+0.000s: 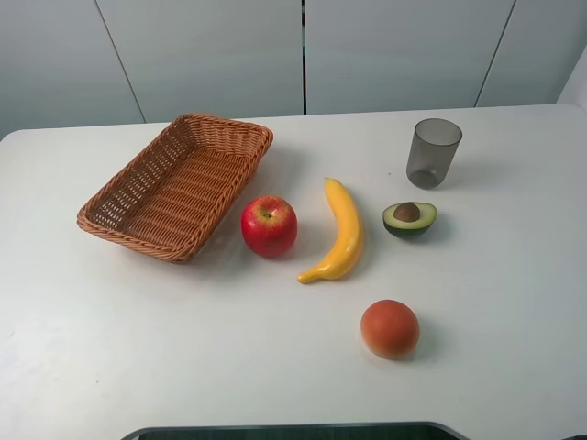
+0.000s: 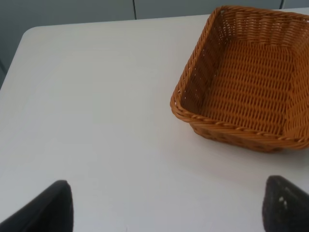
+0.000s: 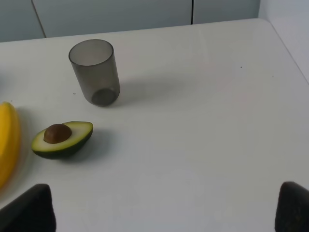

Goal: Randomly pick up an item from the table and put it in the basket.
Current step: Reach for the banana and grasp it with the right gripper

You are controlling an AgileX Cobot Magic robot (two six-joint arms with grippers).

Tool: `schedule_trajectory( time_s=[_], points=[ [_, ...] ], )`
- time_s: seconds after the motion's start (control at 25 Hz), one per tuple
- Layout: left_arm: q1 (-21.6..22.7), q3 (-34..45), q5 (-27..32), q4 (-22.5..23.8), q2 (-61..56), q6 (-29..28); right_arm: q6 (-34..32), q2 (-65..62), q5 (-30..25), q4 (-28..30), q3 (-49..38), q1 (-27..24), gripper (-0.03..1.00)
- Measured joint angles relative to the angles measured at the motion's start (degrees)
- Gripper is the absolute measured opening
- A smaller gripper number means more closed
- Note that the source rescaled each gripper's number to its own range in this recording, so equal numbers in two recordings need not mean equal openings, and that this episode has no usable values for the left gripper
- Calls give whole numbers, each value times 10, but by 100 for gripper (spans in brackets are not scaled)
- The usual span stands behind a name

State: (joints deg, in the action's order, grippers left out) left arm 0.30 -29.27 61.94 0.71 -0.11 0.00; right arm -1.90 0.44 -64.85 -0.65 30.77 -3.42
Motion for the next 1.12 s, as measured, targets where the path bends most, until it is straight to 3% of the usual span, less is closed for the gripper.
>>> schedule_trajectory(
  time_s=[0.48,0.84,1.12],
  points=[
    [0,0,0,0,0,0,0,197,1,-34,204,-1,97],
    [0,0,0,0,0,0,0,246,-3,-47,216,-1,97],
    [0,0,0,0,0,0,0,246,-50,-29,216,-1,97]
  ],
)
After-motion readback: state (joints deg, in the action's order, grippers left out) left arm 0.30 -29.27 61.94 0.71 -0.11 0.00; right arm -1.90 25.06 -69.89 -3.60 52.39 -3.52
